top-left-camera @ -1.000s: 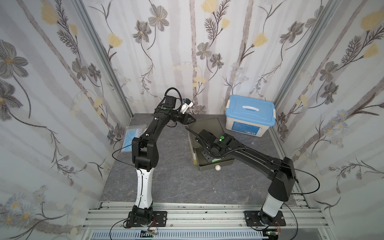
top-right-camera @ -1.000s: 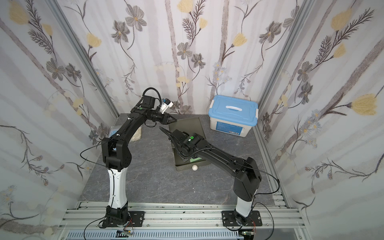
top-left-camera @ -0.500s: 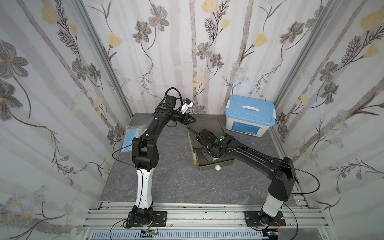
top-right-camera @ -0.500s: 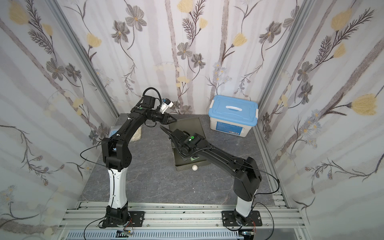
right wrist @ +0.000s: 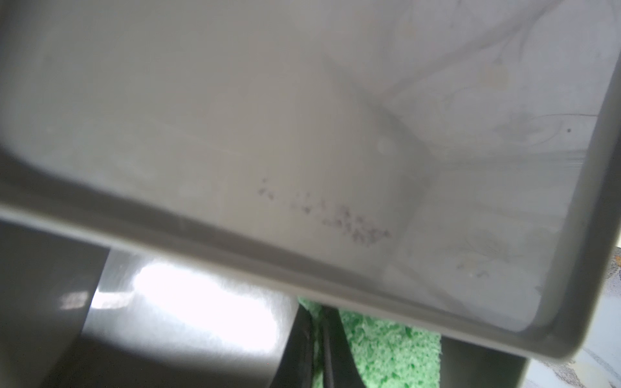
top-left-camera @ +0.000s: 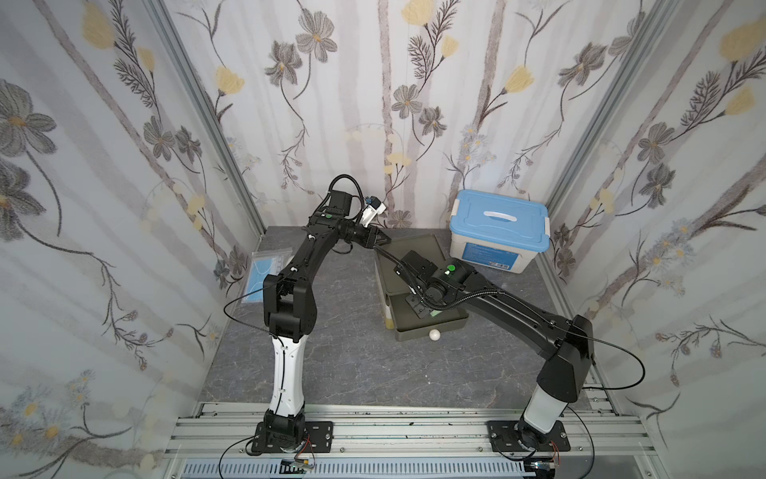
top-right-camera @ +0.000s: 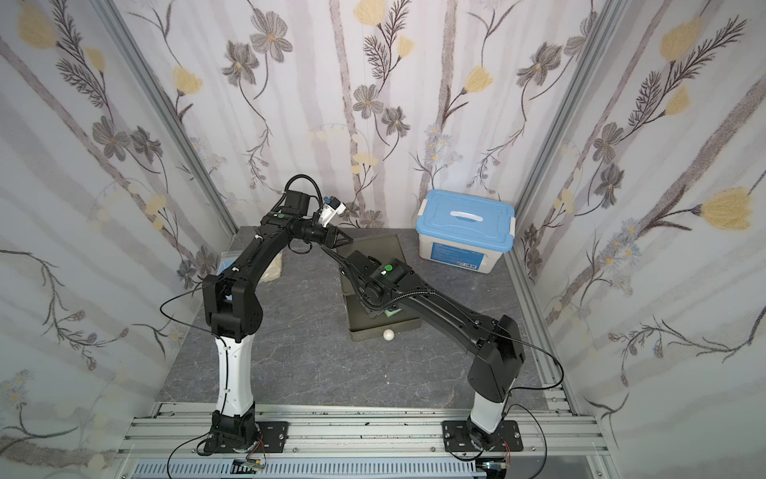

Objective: Take the sponge out of the drawer
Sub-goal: Pick up the sponge from the drawer.

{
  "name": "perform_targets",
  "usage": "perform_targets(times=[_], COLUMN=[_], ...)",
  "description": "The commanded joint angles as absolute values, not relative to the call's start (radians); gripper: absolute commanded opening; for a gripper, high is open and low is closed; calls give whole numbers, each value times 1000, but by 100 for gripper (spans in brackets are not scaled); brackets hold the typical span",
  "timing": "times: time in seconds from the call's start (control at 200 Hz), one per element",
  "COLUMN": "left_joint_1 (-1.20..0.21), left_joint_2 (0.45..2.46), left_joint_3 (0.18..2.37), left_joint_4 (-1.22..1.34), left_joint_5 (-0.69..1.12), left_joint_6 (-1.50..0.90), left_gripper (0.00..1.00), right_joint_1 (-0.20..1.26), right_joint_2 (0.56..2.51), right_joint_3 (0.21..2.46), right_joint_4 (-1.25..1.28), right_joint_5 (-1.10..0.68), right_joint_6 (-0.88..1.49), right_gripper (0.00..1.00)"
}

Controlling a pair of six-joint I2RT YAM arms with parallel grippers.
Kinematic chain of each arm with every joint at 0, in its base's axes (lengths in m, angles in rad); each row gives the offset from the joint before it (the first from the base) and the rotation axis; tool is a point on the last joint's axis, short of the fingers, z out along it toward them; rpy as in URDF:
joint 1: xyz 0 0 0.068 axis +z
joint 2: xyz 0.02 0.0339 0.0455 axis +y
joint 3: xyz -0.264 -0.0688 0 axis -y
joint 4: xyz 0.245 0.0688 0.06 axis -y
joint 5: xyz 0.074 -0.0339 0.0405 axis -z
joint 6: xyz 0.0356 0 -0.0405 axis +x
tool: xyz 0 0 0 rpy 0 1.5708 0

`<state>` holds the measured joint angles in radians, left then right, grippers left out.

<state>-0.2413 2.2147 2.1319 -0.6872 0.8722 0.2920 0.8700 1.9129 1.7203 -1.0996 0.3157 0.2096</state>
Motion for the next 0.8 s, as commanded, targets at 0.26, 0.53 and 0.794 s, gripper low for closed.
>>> perform_targets(times=[0.26, 0.53, 0.794], left_joint_1=[-242, -243, -244], left_joint_2=[2233, 2238, 2246], left_joint_3=[2132, 2131, 2134], left_joint_4=[-749, -748, -745], left_joint_5=[825, 830, 835], left_joint_6=[320, 321, 321], left_gripper=[35, 35, 35], right_joint_1=[862, 862, 862], right_joint_2=[1908, 1932, 1891], right_joint_3=[1879, 1980, 1950], right_joint_4=[-1279, -1402, -1442], right_joint_5=[171, 133, 114], right_joint_6=[96, 59, 74], right_gripper=[5, 6, 6])
